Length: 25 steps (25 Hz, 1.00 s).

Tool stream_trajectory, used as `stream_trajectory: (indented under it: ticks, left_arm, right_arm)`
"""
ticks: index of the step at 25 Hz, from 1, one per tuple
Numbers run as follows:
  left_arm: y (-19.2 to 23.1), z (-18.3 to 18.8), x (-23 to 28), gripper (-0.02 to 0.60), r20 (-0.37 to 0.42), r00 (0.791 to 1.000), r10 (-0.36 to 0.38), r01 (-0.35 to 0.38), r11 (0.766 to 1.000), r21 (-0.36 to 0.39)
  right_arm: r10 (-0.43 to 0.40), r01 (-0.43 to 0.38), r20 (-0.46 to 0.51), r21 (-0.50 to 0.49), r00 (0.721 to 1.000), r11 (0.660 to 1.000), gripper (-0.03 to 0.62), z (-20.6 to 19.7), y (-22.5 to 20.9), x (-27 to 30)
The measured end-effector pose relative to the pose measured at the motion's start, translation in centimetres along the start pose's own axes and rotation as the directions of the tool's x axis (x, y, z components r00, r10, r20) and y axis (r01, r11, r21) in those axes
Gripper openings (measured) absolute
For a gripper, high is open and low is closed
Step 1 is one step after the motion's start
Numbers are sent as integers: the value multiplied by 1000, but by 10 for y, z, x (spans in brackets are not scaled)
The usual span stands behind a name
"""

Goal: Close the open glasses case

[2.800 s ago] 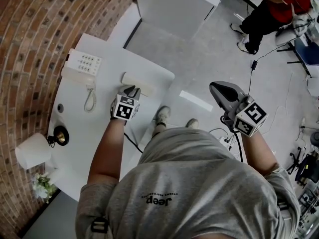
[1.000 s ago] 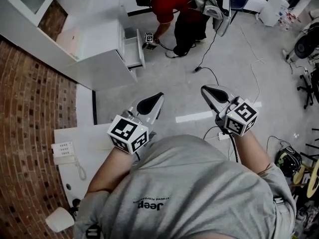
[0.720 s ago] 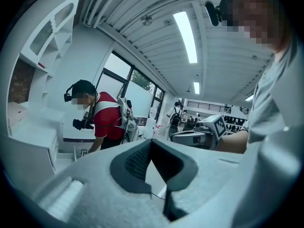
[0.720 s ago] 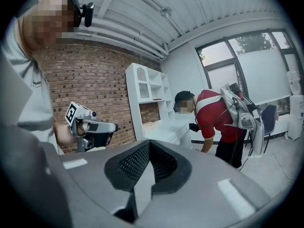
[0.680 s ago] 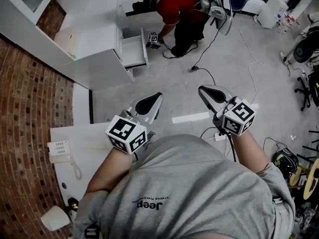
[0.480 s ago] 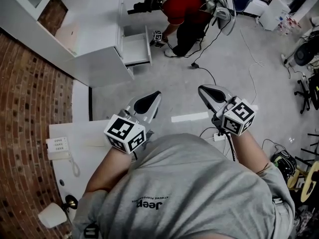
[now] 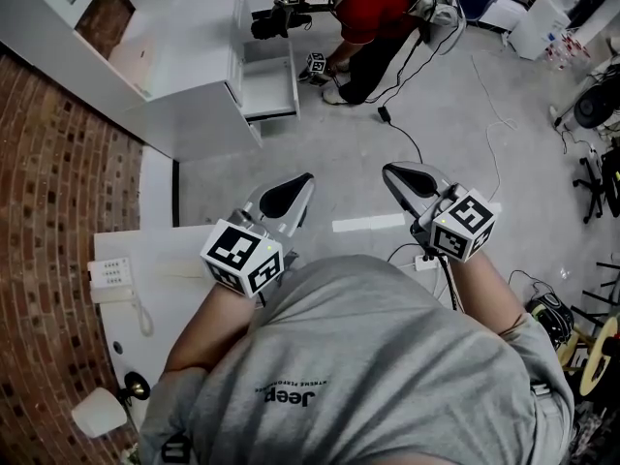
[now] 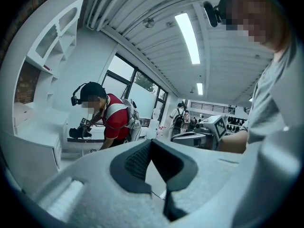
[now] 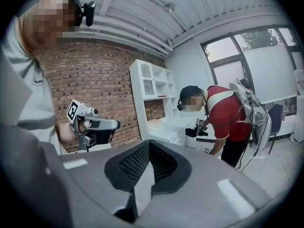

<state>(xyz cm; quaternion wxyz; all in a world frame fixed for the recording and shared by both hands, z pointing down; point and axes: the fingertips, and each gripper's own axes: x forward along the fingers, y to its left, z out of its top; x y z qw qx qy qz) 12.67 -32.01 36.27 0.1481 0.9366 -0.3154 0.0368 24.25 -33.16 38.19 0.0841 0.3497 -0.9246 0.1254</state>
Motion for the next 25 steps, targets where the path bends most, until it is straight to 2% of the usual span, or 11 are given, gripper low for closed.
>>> stream_trajectory:
  ticks: [25]
  left_arm:
    - [0,-3,-4,-3,-10,1000,-5,5,1000,4]
  right_arm:
    - [25,-26,-31,-27,999,999,8,-3,10,9]
